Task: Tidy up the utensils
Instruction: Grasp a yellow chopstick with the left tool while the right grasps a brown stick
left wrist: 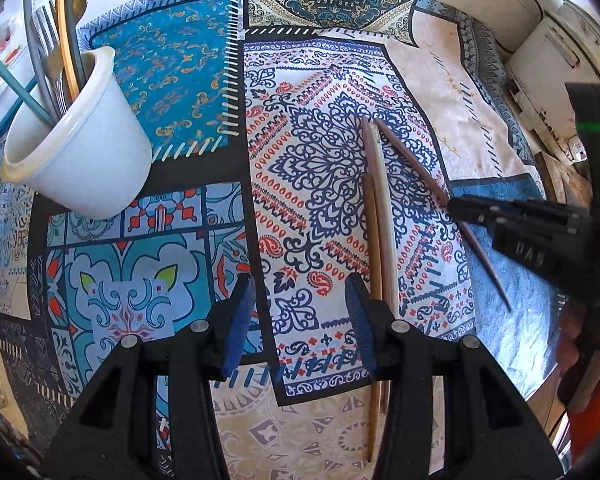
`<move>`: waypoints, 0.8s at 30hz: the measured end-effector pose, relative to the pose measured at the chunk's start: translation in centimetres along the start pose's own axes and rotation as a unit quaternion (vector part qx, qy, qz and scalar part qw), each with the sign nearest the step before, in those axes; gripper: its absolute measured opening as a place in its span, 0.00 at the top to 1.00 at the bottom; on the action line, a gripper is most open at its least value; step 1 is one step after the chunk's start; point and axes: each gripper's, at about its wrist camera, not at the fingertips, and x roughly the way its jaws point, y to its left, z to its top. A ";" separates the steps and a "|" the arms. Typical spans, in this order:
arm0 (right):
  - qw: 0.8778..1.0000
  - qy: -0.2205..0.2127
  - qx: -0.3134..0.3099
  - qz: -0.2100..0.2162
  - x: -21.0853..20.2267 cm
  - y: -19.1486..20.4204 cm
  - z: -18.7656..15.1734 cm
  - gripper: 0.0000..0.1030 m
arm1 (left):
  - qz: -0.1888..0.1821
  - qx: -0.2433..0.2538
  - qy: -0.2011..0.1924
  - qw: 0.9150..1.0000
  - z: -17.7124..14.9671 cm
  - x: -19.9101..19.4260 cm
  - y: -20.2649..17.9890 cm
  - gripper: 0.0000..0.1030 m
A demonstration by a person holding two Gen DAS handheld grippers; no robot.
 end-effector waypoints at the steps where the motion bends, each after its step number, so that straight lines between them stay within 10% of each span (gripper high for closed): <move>1: 1.000 -0.001 0.000 0.005 -0.1 -0.2 0.4 0.91 | -0.001 -0.002 0.000 1.000 0.1 0.0 0.1 0.55; 13: 0.995 0.001 -0.091 -0.033 1.9 3.5 3.3 0.88 | -0.027 -0.013 0.018 0.999 1.0 1.3 0.3 0.59; 24: 1.000 -0.008 -0.014 -0.016 1.9 1.3 4.0 0.94 | -0.067 0.007 0.049 0.997 2.0 3.8 -2.0 0.82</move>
